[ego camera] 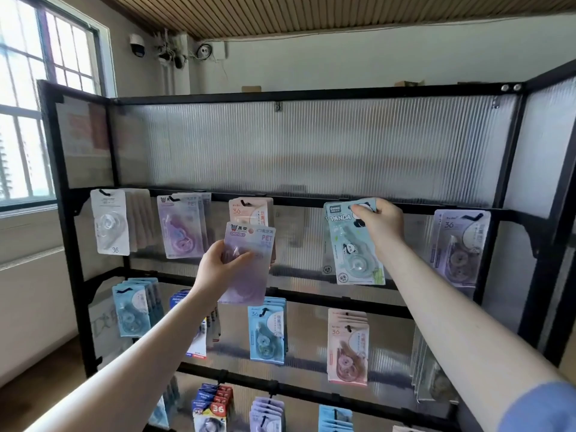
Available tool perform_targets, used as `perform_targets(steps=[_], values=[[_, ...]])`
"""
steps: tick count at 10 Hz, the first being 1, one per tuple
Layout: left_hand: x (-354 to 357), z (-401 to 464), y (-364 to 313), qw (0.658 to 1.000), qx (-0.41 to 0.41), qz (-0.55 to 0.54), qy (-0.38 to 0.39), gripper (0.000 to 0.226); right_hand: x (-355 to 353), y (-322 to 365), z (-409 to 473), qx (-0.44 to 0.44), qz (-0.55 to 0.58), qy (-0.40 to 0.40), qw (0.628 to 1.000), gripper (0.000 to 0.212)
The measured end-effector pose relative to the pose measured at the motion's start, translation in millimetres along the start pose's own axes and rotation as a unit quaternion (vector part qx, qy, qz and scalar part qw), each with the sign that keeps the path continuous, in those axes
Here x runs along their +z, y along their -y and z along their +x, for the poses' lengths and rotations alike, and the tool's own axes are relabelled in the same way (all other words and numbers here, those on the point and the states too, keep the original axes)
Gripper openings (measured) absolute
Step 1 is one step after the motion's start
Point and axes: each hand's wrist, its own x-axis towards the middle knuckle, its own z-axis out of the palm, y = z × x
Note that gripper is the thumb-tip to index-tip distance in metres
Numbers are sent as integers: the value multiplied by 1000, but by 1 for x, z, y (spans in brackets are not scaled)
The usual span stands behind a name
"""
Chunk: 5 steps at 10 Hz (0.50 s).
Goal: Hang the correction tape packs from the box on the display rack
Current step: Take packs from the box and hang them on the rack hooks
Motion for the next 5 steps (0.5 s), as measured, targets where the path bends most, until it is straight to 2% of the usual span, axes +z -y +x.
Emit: perform_targets(steps=[1, 3, 4, 5], values=[[2, 0, 2, 1000, -4, -4, 2, 27, 5, 3, 4, -18, 10, -7, 1000, 14], [6, 1, 8, 1000, -21, -17, 10, 24, 6, 4, 15, -63, -20, 9, 998, 23], [9, 1, 12, 1000, -24, -12, 10, 25, 1, -32, 44, -116, -16, 41, 992, 18], [15, 1, 14, 1000, -26, -7, 10, 26, -10, 22, -13, -55, -90, 16, 994, 8]])
